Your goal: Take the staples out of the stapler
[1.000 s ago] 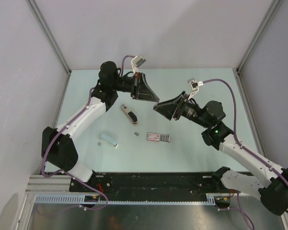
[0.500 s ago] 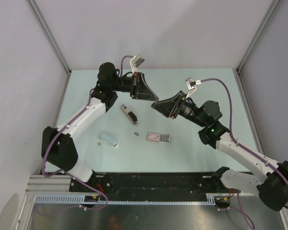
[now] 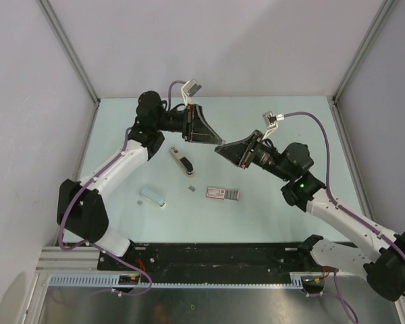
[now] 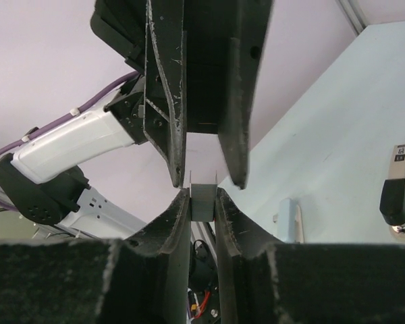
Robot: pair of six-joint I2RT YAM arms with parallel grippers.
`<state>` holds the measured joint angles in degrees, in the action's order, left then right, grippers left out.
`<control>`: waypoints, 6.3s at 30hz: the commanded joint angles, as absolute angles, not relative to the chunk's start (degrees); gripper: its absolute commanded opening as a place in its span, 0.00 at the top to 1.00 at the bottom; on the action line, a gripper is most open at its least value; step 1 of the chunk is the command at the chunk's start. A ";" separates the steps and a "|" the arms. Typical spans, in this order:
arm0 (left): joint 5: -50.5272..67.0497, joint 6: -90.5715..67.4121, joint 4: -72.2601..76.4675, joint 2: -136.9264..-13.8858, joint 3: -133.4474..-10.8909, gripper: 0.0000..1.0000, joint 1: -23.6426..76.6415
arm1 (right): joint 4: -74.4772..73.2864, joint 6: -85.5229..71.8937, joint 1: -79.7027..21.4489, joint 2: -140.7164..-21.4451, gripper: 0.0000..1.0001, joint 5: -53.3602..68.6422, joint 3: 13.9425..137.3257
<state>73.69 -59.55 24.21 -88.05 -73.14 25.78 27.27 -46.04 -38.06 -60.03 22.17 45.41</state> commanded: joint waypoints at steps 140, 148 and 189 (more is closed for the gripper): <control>3.09 15.15 -16.13 -104.88 -66.23 0.32 46.25 | -34.90 -22.93 -37.96 -60.56 0.96 5.25 48.98; 4.87 13.94 -16.19 -102.54 -64.31 0.32 46.47 | -33.91 -23.51 -39.09 -63.08 0.97 4.50 47.60; 16.56 7.84 -21.09 -84.77 -62.85 0.28 27.61 | -32.49 -38.53 -52.79 -97.30 0.92 -12.63 63.17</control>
